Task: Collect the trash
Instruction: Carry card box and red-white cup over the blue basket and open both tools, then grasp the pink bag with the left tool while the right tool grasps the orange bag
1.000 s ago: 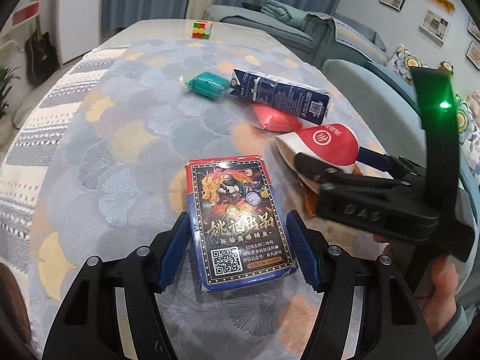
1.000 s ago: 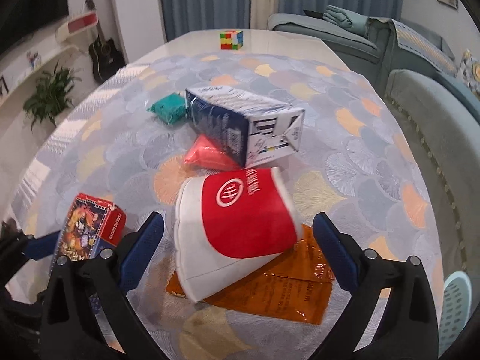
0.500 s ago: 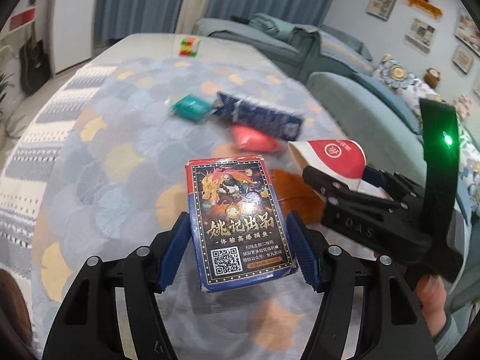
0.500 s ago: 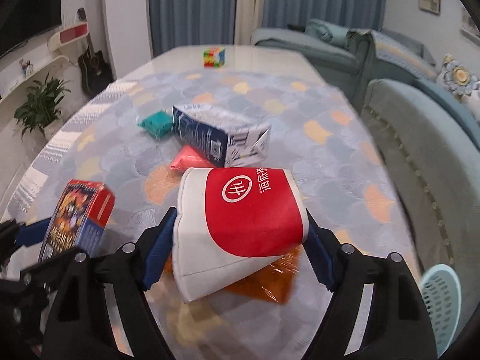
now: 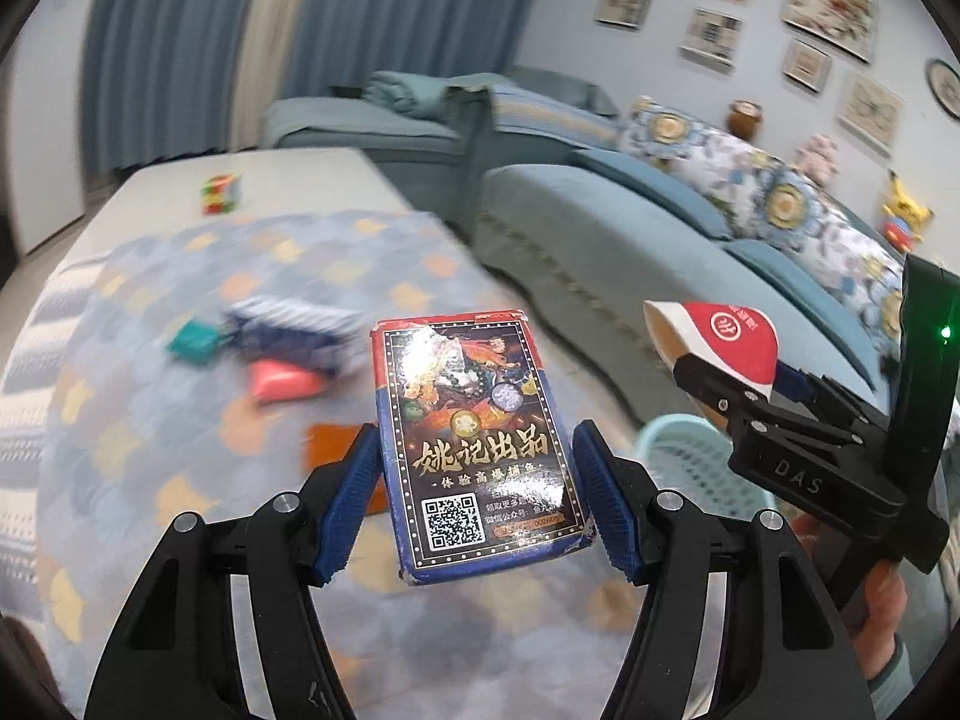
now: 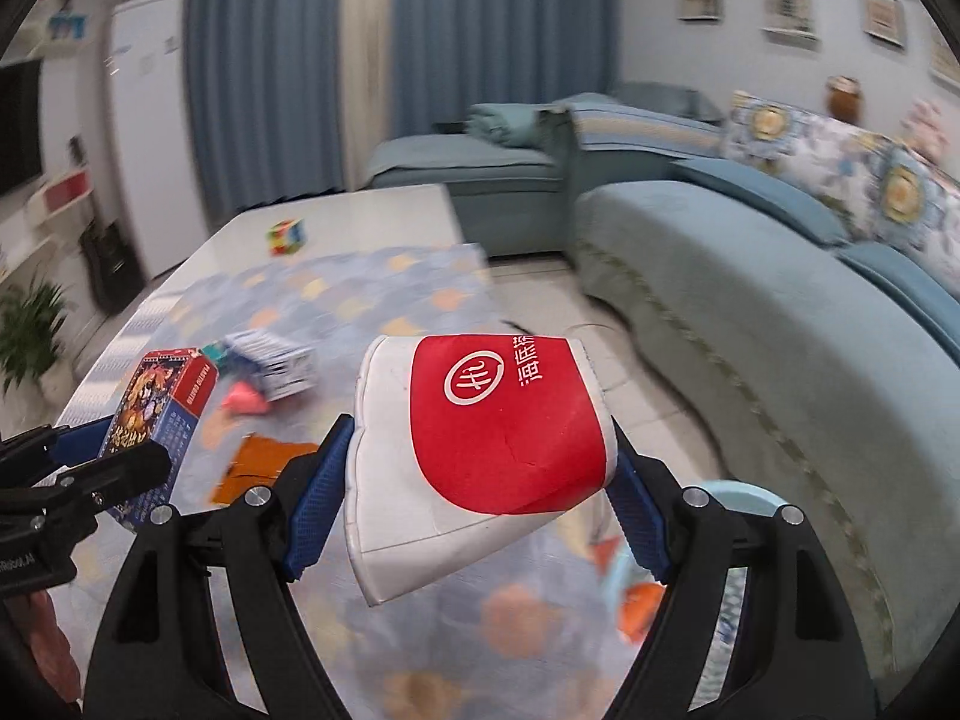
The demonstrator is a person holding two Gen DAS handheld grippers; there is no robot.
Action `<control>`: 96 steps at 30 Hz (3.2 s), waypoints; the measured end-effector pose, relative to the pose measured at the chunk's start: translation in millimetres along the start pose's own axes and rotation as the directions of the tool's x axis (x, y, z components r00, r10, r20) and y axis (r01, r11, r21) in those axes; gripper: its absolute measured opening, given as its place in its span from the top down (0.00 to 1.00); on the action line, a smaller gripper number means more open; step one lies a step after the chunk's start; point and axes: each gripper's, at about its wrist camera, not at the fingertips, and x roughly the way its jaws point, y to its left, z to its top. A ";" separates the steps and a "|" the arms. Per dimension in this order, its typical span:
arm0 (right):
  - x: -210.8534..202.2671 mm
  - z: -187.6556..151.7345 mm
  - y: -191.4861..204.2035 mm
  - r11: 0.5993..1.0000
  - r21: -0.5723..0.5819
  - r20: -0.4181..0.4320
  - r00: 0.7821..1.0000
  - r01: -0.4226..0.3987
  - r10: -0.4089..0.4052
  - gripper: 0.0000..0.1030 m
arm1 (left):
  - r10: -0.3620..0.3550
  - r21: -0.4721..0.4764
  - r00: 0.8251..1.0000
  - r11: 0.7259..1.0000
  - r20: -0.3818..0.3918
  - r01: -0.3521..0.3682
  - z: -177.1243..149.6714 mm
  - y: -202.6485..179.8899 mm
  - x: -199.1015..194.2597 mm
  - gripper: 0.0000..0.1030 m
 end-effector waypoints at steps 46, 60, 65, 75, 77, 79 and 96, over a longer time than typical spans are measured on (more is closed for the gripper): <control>-1.5 -162.3 -218.6 0.844 0.429 -0.360 0.918 0.321 -0.167 0.23 | -0.307 0.111 0.891 0.926 -0.333 0.361 -50.2 -179.2 161.9 0.22; -13.0 -89.0 -121.3 0.959 0.259 -0.151 0.985 0.119 -0.082 0.23 | -0.248 0.144 0.961 0.954 -0.121 0.264 3.0 -111.0 78.9 0.22; -2.5 -57.9 -62.4 0.989 0.146 -0.101 0.995 0.020 -0.005 0.23 | -0.156 0.072 0.987 0.985 -0.038 0.158 22.3 -44.5 54.3 0.22; 45.2 -36.8 52.1 0.988 -0.049 -0.103 0.985 -0.145 0.139 0.23 | 0.051 -0.116 0.998 0.992 -0.040 -0.055 26.4 97.2 57.1 0.22; 58.6 -37.2 66.4 0.983 -0.066 -0.122 0.979 -0.174 0.165 0.23 | 0.082 -0.142 0.994 0.985 -0.078 -0.093 23.1 119.1 70.5 0.22; 71.3 -37.6 79.5 0.979 -0.083 -0.140 0.974 -0.188 0.176 0.23 | 0.103 -0.152 0.987 0.981 -0.122 -0.121 20.0 136.6 88.4 0.22; 154.0 -40.6 115.6 0.951 -0.119 -0.306 0.921 -0.287 0.240 0.23 | 0.178 -0.160 0.958 0.963 -0.225 -0.216 19.3 171.0 165.4 0.33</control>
